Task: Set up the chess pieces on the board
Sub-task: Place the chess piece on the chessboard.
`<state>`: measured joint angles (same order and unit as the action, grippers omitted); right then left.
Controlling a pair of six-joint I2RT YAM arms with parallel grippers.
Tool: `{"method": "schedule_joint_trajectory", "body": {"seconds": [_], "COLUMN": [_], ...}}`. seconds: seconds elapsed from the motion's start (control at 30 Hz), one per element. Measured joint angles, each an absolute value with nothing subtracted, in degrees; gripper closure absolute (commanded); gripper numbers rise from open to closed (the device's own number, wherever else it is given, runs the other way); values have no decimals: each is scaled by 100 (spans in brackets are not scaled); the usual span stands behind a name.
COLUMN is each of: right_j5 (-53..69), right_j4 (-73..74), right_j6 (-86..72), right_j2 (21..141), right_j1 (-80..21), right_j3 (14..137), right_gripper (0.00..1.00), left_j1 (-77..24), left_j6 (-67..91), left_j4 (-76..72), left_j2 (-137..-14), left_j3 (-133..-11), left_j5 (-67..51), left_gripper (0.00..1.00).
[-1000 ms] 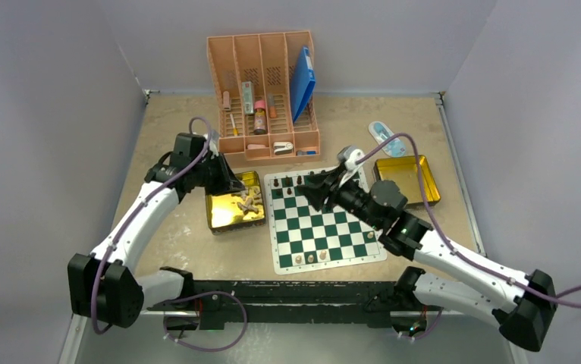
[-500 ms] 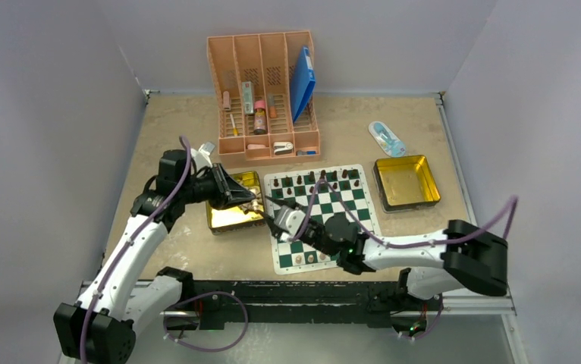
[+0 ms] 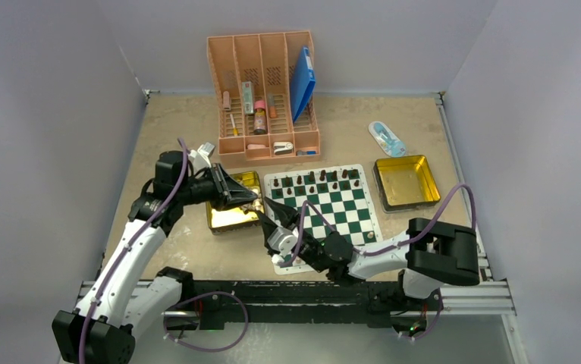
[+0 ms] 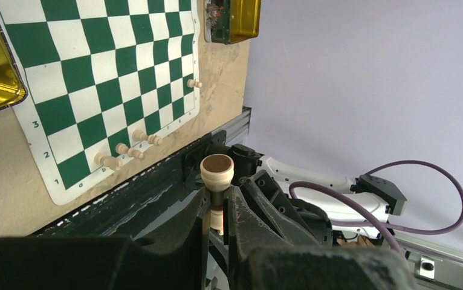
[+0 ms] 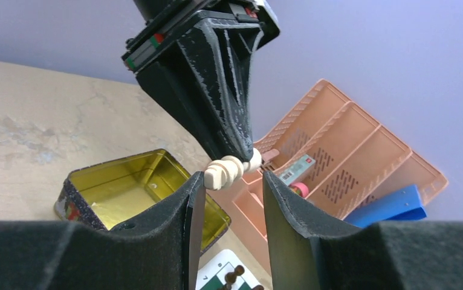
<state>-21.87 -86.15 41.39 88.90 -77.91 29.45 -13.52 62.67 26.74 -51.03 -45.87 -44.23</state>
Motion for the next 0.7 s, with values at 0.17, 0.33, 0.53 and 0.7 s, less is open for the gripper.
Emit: {"method": "schedule_joint_trajectory", "body": {"seconds": [0.17,0.33,0.53,0.7], "right_j5": [-2436,-2521,-2652,-2797], "right_j4": [-8783,-8831,-8877,-8886], "right_j6": [4388,4619,4847,5022], "right_j2": [8984,9089,9373,9533], "right_j1": [-7896,-7964,-8029,-8075], "right_j3": [2912,2910,2930,3028], "right_gripper": [59,62,63,61], "left_j1": [-1352,-1352,-1352,-1352], "left_j6": [6403,6547,6654,6694], "left_j4": [2598,2462,2370,2314], "left_j2": [-5048,-5017,-5004,-4995], "left_j3": [-4495,-4364,-4313,-4285], "left_j5": [-4464,-4506,-4578,-4584], "left_gripper": [89,89,89,90]}}
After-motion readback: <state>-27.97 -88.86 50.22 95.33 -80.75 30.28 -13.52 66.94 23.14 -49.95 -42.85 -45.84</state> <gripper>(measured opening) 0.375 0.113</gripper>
